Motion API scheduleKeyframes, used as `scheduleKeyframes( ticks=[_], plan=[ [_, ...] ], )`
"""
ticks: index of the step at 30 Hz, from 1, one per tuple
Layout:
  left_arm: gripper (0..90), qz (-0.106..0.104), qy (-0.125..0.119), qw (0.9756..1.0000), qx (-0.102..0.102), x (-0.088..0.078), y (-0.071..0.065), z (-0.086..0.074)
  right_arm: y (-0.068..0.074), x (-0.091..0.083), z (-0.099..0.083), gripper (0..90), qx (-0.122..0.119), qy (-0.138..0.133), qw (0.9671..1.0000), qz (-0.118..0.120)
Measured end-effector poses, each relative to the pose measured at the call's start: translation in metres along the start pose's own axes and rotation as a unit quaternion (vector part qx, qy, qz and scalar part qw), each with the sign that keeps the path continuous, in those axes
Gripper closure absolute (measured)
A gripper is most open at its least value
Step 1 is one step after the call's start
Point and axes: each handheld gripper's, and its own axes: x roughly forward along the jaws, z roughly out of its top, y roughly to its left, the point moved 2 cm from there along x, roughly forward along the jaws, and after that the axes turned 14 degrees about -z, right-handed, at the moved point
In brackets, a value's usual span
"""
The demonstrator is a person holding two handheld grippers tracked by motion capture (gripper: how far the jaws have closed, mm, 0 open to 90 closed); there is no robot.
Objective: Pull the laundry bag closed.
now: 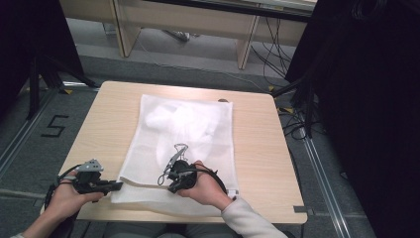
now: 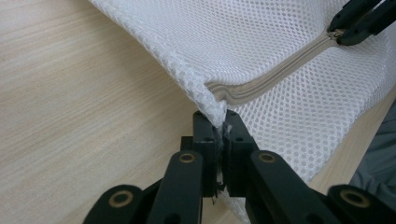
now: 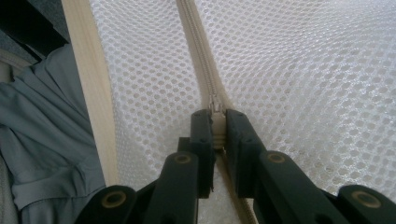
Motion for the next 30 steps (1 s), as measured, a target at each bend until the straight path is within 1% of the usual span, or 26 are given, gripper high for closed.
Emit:
scheduleKeyframes(
  ticks=[1,2,3,4,6,7,11,13,14,15,17,18,20,21,22,23,27,30],
  plan=[
    [85.4,0.000,0.000,1.0000,0.000,0.0000,0.0000,0.0000,0.0000,0.0000,0.0000,82.4,0.000,0.000,1.0000,0.000],
    [85.4,0.000,0.000,1.0000,0.000,0.0001,-0.0001,0.0000,-0.0016,0.0003,-0.0007,82.4,-0.011,-0.001,0.9999,-0.003],
    [85.4,0.001,0.002,1.0000,0.001,-0.0002,-0.0001,0.0001,-0.0018,-0.0007,-0.0012,82.4,-0.007,0.001,1.0000,-0.004],
    [85.4,0.004,0.000,1.0000,0.000,-0.0001,-0.0003,0.0000,-0.0022,-0.0002,-0.0012,82.4,-0.010,-0.001,0.9999,-0.003],
    [85.3,0.000,0.000,1.0000,0.000,-0.0002,0.0000,0.0000,-0.0023,-0.0006,-0.0016,82.4,-0.009,-0.001,1.0000,-0.002],
    [85.4,0.000,-0.001,1.0000,0.000,0.0000,-0.0001,0.0001,-0.0008,-0.0009,-0.0014,82.4,-0.002,-0.002,1.0000,0.003],
    [85.3,0.001,0.000,1.0000,0.001,-0.0004,0.0000,0.0000,-0.0006,-0.0010,-0.0015,82.4,-0.002,-0.002,1.0000,0.005],
    [85.4,0.001,0.002,1.0000,0.001,-0.0009,0.0003,-0.0001,-0.0008,-0.0008,-0.0017,82.4,-0.002,0.000,1.0000,0.001],
    [85.4,0.000,0.001,1.0000,0.000,-0.0008,0.0002,-0.0001,-0.0011,-0.0013,-0.0021,82.4,0.002,0.002,1.0000,0.001],
    [85.3,0.000,-0.001,1.0000,0.000,-0.0003,-0.0001,0.0001,-0.0027,-0.0011,-0.0025,82.4,-0.008,0.000,1.0000,-0.003],
    [85.4,0.000,0.000,1.0000,0.001,-0.0004,0.0000,0.0000,-0.0025,-0.0011,-0.0025,82.4,-0.010,0.000,0.9999,-0.003],
    [85.4,0.001,0.002,1.0000,0.001,-0.0009,0.0003,-0.0001,-0.0023,-0.0015,-0.0027,82.4,-0.009,0.002,0.9999,-0.004],
    [85.4,0.003,-0.007,1.0000,0.001,0.0004,-0.0003,-0.0002,-0.0031,-0.0019,-0.0032,82.4,-0.009,0.001,1.0000,-0.002],
    [85.4,-0.001,0.002,1.0000,0.002,-0.0008,0.0004,0.0000,-0.0034,-0.0030,-0.0040,82.4,-0.005,0.003,1.0000,-0.005],
    [85.4,-0.001,0.002,1.0000,0.002,-0.0008,0.0004,0.0000,-0.0034,-0.0030,-0.0040,82.4,-0.005,0.003,1.0000,-0.005],
    [85.3,0.002,0.002,1.0000,0.001,-0.0009,0.0004,-0.0001,-0.0024,-0.0029,-0.0042,82.4,-0.003,-0.002,1.0000,0.002],
    [85.4,0.000,0.000,1.0000,0.000,-0.0003,0.0000,0.0000,-0.0042,-0.0034,-0.0068,82.4,-0.002,0.005,1.0000,-0.006],
    [85.4,0.000,-0.001,1.0000,0.000,-0.0003,-0.0001,0.0001,-0.0039,-0.0041,-0.0073,82.4,0.001,0.006,1.0000,-0.005]
  ],
)
